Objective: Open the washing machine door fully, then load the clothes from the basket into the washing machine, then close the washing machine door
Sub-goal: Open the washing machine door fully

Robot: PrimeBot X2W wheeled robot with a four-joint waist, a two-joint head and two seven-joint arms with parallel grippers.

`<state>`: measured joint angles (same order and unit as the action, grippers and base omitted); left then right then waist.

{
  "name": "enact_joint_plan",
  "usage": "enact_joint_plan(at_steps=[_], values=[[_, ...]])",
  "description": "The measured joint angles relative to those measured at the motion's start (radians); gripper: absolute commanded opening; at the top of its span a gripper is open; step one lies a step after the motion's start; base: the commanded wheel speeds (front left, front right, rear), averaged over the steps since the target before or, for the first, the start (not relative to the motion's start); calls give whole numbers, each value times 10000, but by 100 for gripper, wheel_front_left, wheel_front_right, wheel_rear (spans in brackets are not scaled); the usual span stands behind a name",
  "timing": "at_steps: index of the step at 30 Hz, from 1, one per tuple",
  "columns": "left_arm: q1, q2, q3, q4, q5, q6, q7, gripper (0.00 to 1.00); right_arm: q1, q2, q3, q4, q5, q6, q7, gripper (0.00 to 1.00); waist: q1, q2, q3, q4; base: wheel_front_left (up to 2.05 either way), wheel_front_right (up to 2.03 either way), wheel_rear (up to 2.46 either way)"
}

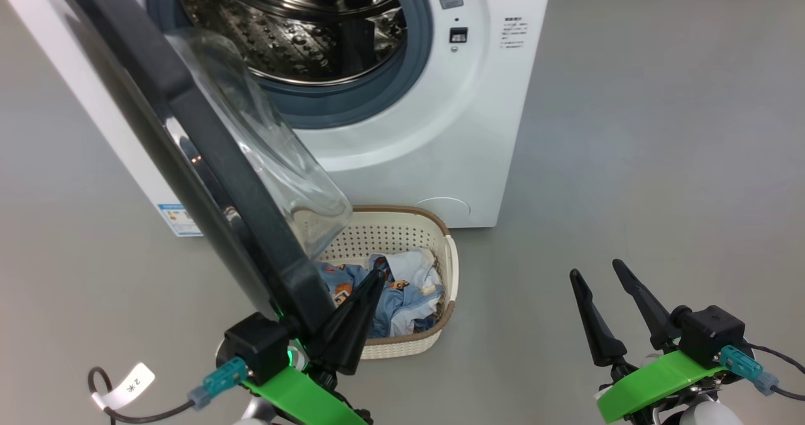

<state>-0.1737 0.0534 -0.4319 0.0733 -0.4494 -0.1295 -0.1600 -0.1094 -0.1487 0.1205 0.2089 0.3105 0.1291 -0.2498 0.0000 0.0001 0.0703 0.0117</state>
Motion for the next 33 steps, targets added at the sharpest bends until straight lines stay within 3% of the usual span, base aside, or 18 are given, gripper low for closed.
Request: enact_joint_plan(at_steps=[14,28,33], values=[[202,63,-48,-19,-144,33,-86,0,-130,17,140,178,71,0,0,100,0,0,-156,910,0,0,0],[717,604,219,-454,-217,389,184,0,-118,104,35,171,71,0,0,100,1,0,-359,1977,0,0,0],[845,838,514,-508,-244,731,293,0,-106,159,31,169,71,0,0,100,1,0,-447,2384,0,0,0]])
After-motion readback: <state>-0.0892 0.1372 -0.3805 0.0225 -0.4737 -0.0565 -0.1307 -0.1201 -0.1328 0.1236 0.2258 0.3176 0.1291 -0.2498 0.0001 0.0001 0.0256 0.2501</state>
